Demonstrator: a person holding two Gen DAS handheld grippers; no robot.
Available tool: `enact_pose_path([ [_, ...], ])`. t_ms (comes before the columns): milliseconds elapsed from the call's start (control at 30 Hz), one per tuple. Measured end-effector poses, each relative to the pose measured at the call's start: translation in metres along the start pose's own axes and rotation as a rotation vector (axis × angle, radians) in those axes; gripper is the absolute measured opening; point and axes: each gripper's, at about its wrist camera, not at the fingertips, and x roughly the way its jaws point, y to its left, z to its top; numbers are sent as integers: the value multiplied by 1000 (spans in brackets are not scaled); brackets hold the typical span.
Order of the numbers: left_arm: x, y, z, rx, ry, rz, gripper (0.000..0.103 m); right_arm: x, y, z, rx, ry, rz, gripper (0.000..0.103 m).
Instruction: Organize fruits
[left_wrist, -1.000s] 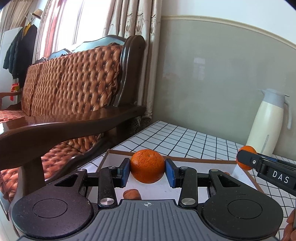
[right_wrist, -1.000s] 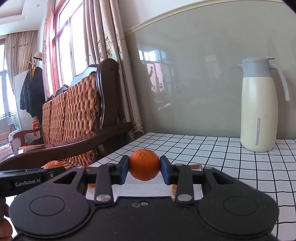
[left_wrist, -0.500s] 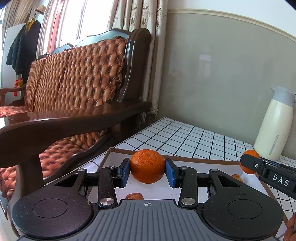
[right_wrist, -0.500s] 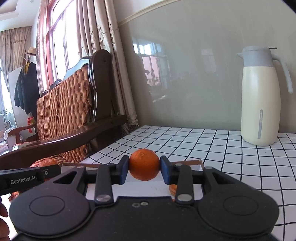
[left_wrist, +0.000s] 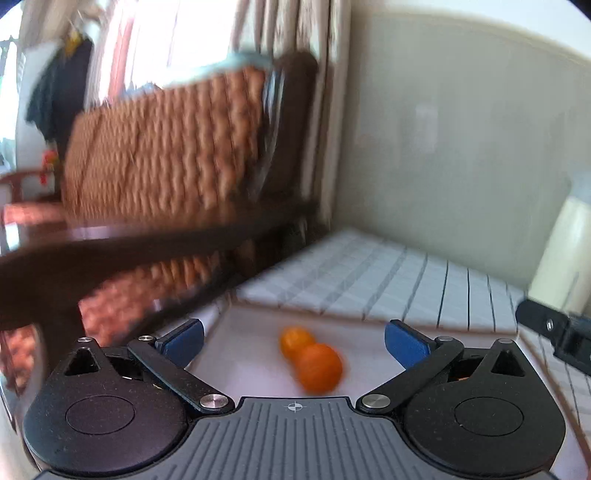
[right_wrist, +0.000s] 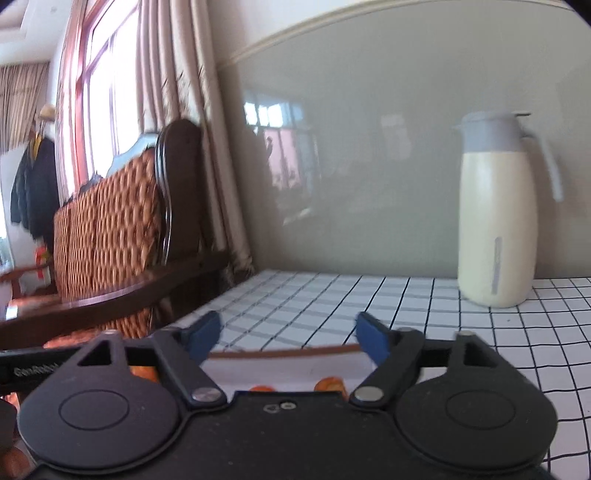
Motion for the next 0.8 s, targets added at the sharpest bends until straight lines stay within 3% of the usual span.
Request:
enact_pose_path([
  [233, -23, 9, 8, -26, -14, 7, 103, -21, -6, 7, 14, -56, 17, 95],
  [500, -61, 6, 14, 10, -13, 6, 103, -55, -8, 21, 22, -36, 59, 97],
  [800, -157, 1, 22, 46, -41, -44, 103, -139, -12, 31, 60, -7, 75, 97],
])
